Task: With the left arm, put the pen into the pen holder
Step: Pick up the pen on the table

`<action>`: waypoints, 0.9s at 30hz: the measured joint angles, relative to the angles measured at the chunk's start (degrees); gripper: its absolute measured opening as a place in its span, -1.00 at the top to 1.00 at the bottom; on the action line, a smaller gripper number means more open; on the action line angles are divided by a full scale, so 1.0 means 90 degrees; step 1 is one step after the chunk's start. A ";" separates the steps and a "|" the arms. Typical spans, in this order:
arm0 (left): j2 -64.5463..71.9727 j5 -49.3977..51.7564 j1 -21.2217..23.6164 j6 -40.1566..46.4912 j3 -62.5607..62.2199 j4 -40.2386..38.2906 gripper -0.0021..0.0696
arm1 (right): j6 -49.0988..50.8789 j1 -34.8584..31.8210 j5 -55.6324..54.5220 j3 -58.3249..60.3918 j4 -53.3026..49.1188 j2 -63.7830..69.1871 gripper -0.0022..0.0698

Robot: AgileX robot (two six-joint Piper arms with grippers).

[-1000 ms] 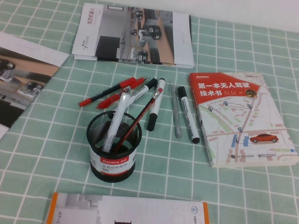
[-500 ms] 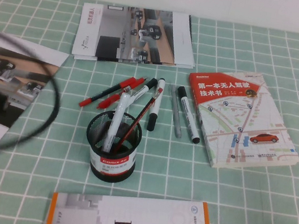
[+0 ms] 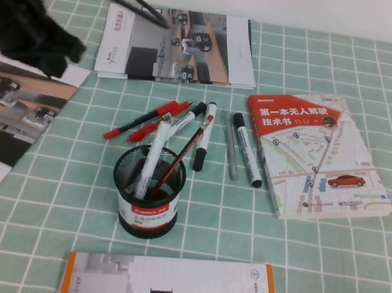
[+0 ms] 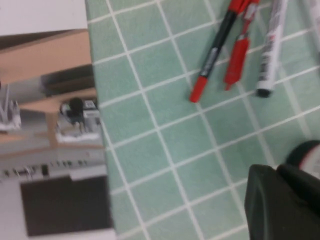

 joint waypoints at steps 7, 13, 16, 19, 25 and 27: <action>0.1502 0.0750 -0.0485 0.0171 -0.1646 0.0517 0.95 | 0.0000 0.0000 0.0000 0.0000 0.0000 0.0000 1.00; 0.2315 0.0942 -0.0648 0.0570 -0.2451 0.0533 0.95 | 0.0000 0.0000 0.0000 0.0000 0.0000 0.0000 1.00; 0.2656 0.0951 -0.0648 0.0733 -0.2698 0.0543 0.95 | 0.0000 0.0000 0.0000 0.0000 0.0000 0.0000 1.00; 0.2999 0.0966 -0.0648 0.0882 -0.2986 0.0560 0.95 | 0.0000 0.0000 0.0000 0.0000 0.0000 0.0000 1.00; 0.3629 0.0979 -0.0648 0.1329 -0.3583 0.0560 0.95 | 0.0000 0.0000 0.0000 0.0000 0.0000 0.0000 1.00; 0.3815 0.0994 -0.0648 0.1462 -0.3780 0.0547 0.95 | 0.0000 0.0000 0.0000 0.0000 0.0000 0.0000 1.00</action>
